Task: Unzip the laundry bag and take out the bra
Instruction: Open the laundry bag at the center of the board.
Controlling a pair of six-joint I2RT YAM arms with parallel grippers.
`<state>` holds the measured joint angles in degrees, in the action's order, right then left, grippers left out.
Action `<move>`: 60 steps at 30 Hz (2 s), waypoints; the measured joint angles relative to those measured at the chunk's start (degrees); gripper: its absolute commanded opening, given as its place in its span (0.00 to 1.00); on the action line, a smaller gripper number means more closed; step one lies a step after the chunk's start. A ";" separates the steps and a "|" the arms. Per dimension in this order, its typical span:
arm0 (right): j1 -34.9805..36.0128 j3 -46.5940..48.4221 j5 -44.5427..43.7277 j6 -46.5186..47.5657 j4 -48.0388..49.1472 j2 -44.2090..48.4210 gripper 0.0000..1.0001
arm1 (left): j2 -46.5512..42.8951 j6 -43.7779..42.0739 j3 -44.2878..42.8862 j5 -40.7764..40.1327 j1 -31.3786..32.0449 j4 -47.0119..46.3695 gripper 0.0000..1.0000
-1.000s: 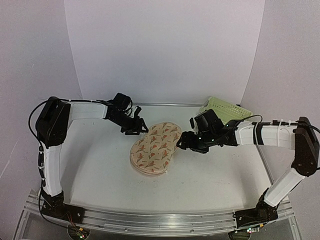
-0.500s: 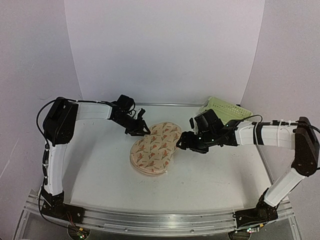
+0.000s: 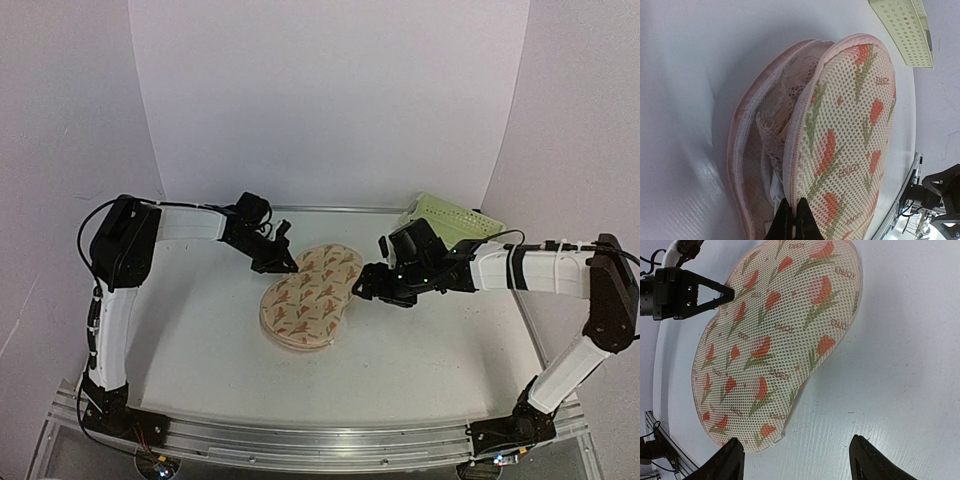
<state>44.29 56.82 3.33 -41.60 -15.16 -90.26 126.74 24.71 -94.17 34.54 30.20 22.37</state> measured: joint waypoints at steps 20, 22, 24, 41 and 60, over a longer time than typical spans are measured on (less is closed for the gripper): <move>0.24 0.04 2.86 -0.02 0.90 -0.85 0.73 | -23.37 8.90 28.13 -8.83 -0.02 -7.52 0.00; 0.46 0.15 3.13 -0.02 0.87 -1.27 0.73 | -25.73 9.33 30.21 -8.83 -0.02 -7.72 0.00; 0.81 0.37 3.34 0.00 0.92 -1.79 0.73 | -27.98 9.68 32.13 -8.83 -0.02 -7.96 0.00; 1.25 1.27 3.28 0.00 0.74 -2.03 0.74 | -33.18 9.88 25.53 -5.51 2.62 -7.30 0.05; 1.29 -5.09 -8.44 0.50 -5.27 19.63 0.78 | -10.19 13.16 -2.19 -4.48 12.55 -4.70 0.05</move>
<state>45.58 51.72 -5.10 -41.10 -20.43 -70.63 116.55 37.87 -96.36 30.06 42.74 17.67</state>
